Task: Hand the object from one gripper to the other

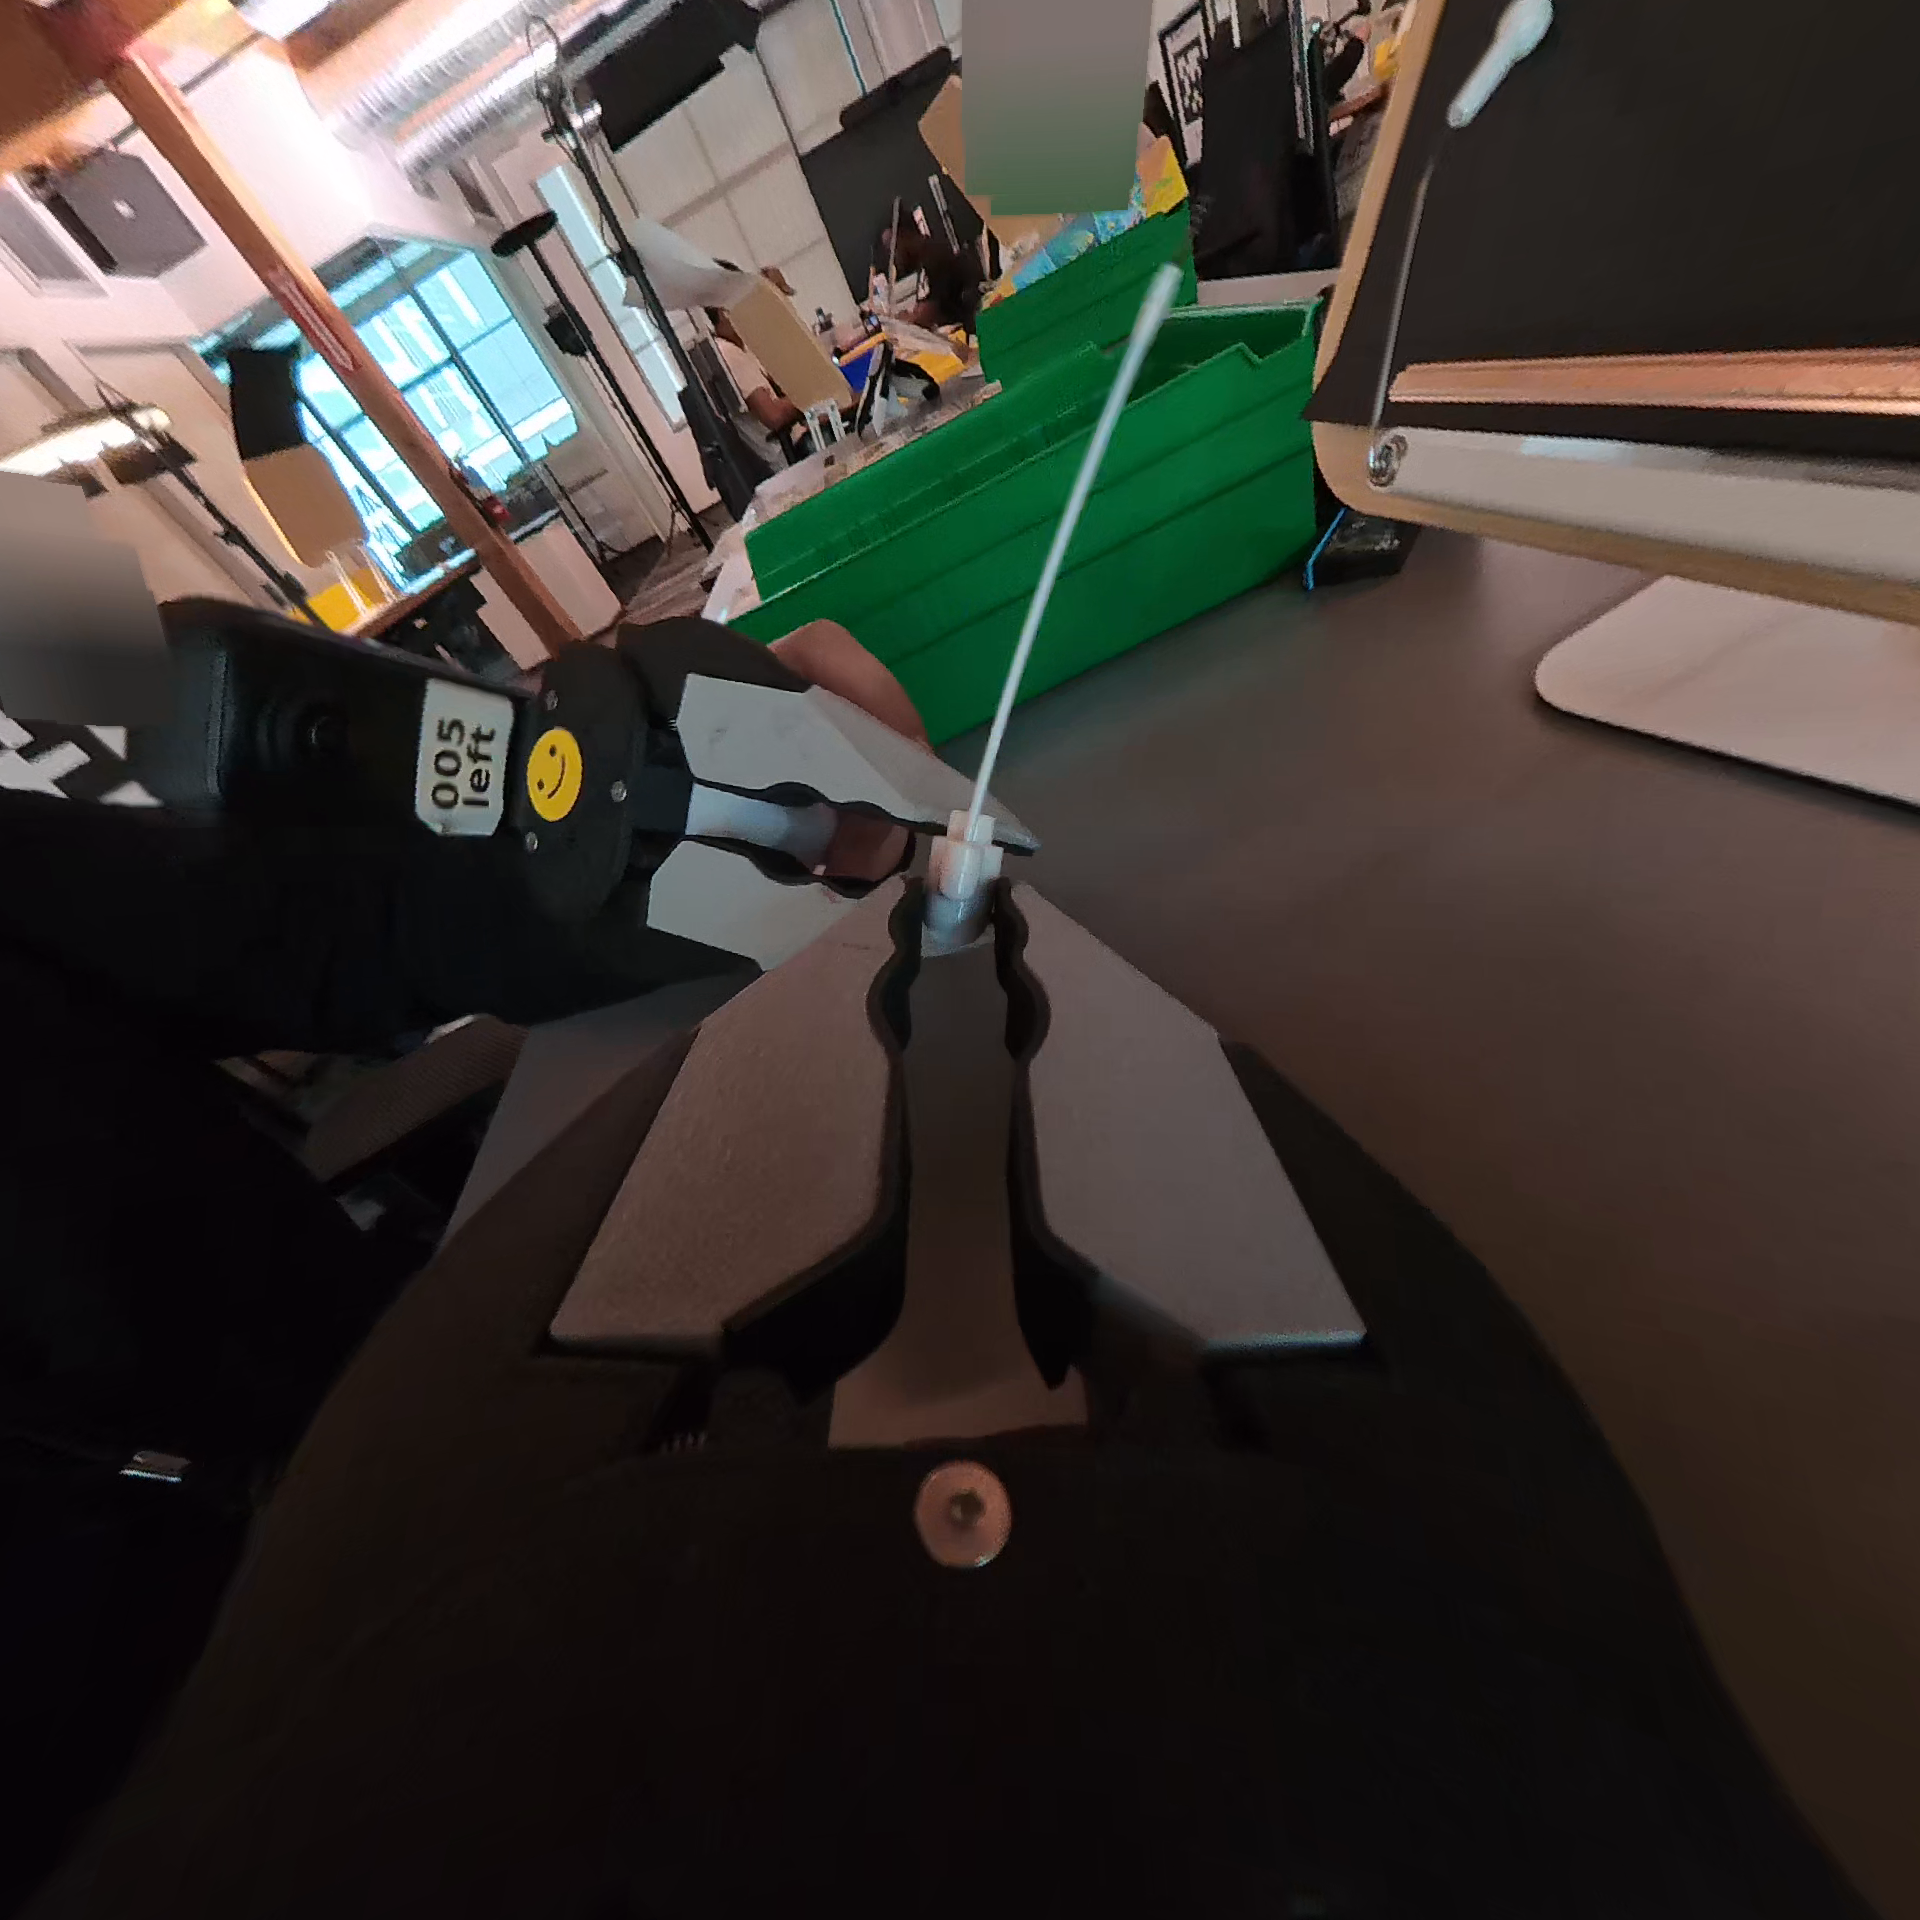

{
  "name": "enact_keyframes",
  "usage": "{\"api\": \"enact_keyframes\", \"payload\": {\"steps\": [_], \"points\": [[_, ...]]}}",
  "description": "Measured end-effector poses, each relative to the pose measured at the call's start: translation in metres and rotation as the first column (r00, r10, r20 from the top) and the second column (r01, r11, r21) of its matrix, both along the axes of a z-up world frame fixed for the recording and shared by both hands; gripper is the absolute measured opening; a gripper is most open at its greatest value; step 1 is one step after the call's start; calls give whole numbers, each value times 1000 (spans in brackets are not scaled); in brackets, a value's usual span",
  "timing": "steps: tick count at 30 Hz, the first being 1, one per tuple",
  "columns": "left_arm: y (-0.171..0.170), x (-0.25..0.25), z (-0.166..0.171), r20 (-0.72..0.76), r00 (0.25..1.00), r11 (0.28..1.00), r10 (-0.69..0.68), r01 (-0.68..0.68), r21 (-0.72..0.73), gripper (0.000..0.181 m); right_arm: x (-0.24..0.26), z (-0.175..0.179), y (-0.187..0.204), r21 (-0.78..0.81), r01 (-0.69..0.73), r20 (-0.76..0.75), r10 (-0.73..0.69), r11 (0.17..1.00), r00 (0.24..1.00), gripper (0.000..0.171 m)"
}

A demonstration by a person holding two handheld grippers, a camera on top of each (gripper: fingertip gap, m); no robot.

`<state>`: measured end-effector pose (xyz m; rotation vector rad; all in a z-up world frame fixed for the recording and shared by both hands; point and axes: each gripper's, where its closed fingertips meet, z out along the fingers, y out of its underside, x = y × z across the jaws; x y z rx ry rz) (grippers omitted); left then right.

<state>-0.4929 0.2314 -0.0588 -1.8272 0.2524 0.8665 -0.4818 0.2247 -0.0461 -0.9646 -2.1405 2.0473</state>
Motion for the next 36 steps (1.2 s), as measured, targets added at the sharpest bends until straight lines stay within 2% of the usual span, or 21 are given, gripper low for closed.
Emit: {"api": "enact_keyframes", "payload": {"steps": [1,6,10,13,17,20,24,27,29,31,36], "points": [[0,-1,-1,9,1000,1000,0,0,-3,11,0,-1,-1,34,9,-25,-8,999,1000,11],[-1,-6,-5,-29,999,999,35,-35,-1,11,-4,-4,-1,266,152,-215,-95,952,972,11],[-2,-9,-8,44,998,998,55,-55,1,11,-13,-7,7,450,341,-433,-132,826,892,10],[-5,-12,-8,66,996,998,57,-58,12,5,-19,-2,19,501,476,-559,-150,723,816,10],[-6,-14,-5,49,996,997,68,-69,19,3,-16,5,20,518,534,-663,-80,669,744,10],[-5,-10,-1,63,997,998,37,-40,48,9,-12,8,11,476,487,-671,-56,732,739,10],[-4,-1,6,184,982,992,-40,18,124,27,1,18,2,358,321,-584,-58,877,810,9],[-6,1,14,246,966,983,-82,37,182,26,17,30,-5,229,149,-504,-14,962,863,9],[-5,11,20,267,950,971,-160,102,218,13,21,34,-4,178,86,-466,7,980,885,9],[-5,21,24,279,932,954,-231,161,254,8,24,37,-3,137,45,-455,22,990,890,9],[-6,32,34,336,881,918,-333,221,329,14,27,37,-3,107,-4,-426,50,994,903,9]]}}
